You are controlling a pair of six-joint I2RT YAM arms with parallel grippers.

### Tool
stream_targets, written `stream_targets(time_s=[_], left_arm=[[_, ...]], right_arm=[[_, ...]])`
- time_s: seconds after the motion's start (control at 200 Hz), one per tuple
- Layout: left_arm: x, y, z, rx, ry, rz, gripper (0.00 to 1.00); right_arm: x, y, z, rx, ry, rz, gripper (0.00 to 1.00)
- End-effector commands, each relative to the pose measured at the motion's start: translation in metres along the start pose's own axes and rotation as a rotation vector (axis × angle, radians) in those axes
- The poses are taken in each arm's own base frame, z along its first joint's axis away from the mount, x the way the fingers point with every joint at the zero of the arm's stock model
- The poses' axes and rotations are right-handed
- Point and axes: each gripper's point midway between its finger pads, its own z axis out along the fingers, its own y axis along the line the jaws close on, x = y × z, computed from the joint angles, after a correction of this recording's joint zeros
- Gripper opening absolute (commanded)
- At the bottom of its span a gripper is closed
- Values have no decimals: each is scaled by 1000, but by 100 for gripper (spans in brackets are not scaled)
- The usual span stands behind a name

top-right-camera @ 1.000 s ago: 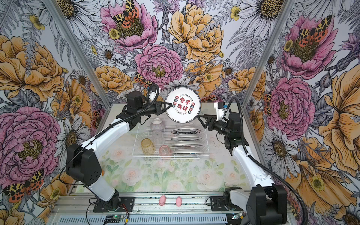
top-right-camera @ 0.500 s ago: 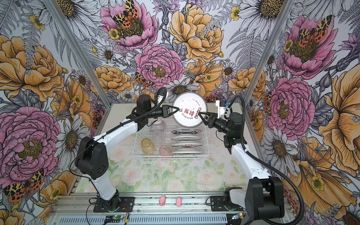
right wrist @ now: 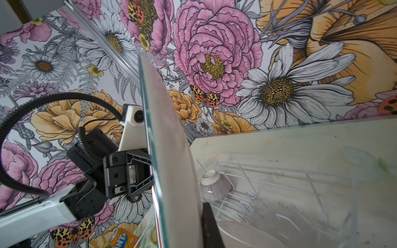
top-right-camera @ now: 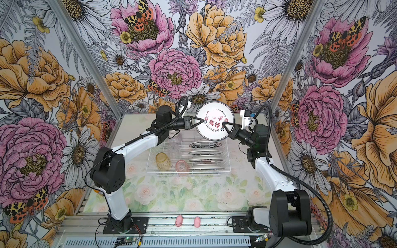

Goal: Unload the mixed dishes from the dish rack
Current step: 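Hold the plate up with left gripper while right gripper grasps its edge, then lower the plate onto the table beside the clock with right gripper while left gripper releases, then open right gripper and lift off the plate while left gripper reaches into rack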

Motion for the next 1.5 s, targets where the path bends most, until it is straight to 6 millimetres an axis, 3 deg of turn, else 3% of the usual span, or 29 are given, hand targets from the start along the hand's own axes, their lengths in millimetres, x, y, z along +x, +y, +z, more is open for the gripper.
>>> stream_targets(time_s=[0.0,0.12,0.18,0.255,0.275,0.295,0.31,0.34,0.355,0.39,0.535,0.636,0.776,0.906,1.101,1.301,1.496], left_arm=[[-10,-26,6,84,-5,32,0],[-11,-26,4,76,-12,32,25],[-11,-26,3,71,-16,38,50],[-8,-28,2,70,-9,51,69],[-7,-28,1,70,-6,56,78],[-6,-29,0,68,-4,63,96],[-4,-28,0,63,-2,67,98],[1,-23,0,45,7,71,99],[-5,-34,-6,46,-5,99,99],[-4,-33,-10,7,-10,121,99],[0,-5,-43,-368,-70,267,99],[1,1,-71,-607,-87,381,99],[11,8,-90,-712,-30,418,99],[23,8,-96,-715,-18,429,99],[33,20,-94,-736,41,403,86],[36,25,-91,-747,61,403,87],[34,20,-92,-736,59,415,87]], right_arm=[[-2,23,1,-91,8,-34,0],[-7,24,-3,-81,-11,-38,0],[-12,25,-6,-76,-33,-40,0],[-23,26,-14,-66,-78,-41,0],[-27,25,-17,-55,-94,-40,0],[-32,23,-21,-42,-113,-43,0],[-36,22,-24,-31,-126,-43,0],[-43,17,-31,-5,-154,-45,0],[-46,15,-34,8,-165,-43,0],[-55,8,-44,51,-201,-43,0],[-73,-38,-82,294,-287,-1,0],[-69,-75,-105,465,-289,54,0],[-55,-126,-134,664,-295,118,0],[-37,-168,-157,804,-290,169,0],[-5,-211,-148,832,-184,273,0],[29,-237,-126,741,-100,390,0],[49,-253,-108,688,-56,449,0]])
